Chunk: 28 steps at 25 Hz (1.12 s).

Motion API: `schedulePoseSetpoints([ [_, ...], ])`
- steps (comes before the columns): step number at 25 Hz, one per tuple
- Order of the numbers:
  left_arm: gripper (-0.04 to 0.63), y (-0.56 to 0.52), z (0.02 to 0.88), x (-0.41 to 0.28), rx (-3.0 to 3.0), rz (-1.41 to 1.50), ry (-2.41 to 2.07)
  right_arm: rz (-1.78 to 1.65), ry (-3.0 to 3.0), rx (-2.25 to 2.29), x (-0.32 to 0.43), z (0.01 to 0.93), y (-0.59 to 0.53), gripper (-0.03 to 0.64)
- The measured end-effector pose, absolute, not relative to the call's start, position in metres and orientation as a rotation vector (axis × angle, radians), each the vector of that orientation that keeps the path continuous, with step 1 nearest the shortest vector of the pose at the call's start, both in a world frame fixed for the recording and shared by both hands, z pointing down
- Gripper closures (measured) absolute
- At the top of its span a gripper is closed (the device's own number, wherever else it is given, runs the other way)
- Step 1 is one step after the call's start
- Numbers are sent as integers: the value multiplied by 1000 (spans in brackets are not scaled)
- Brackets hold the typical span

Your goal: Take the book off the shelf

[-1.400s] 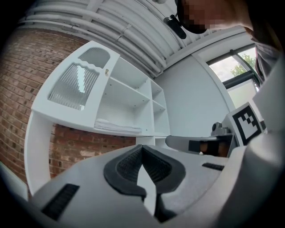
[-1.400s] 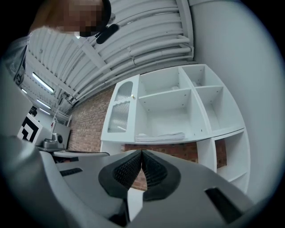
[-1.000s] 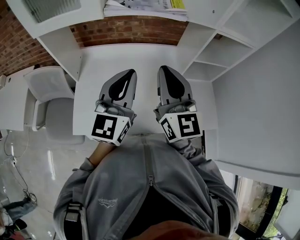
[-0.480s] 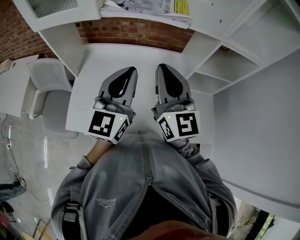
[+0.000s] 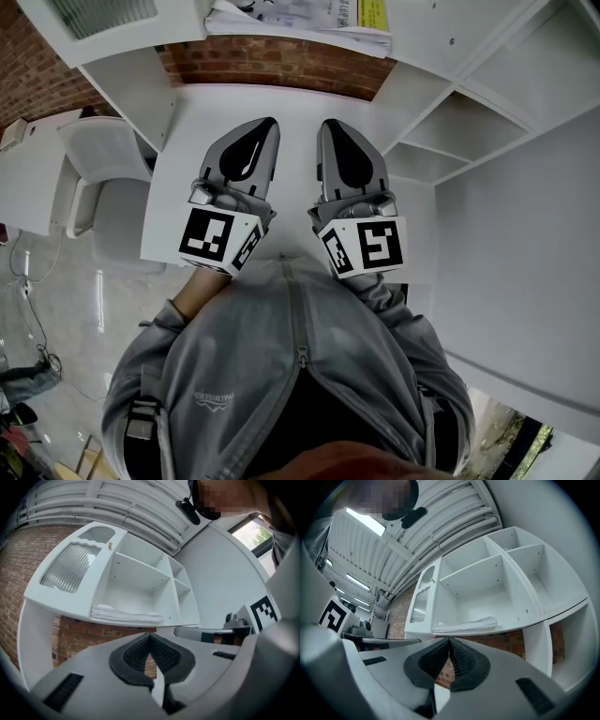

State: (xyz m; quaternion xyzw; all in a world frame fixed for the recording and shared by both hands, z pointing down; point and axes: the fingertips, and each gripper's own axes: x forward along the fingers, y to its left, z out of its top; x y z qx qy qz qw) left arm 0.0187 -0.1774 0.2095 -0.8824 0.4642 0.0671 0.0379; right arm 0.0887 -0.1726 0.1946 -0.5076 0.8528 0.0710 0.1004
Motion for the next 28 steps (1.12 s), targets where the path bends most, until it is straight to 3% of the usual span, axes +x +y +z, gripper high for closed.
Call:
schedulePoseSetpoints([
  [14, 588, -213, 183, 14, -2670, 223, 1314, 337, 2460, -1611, 86, 170, -199, 591],
  [28, 588, -247, 149, 1, -2520, 155, 1294, 679, 2504, -1682, 72, 142, -227, 589],
])
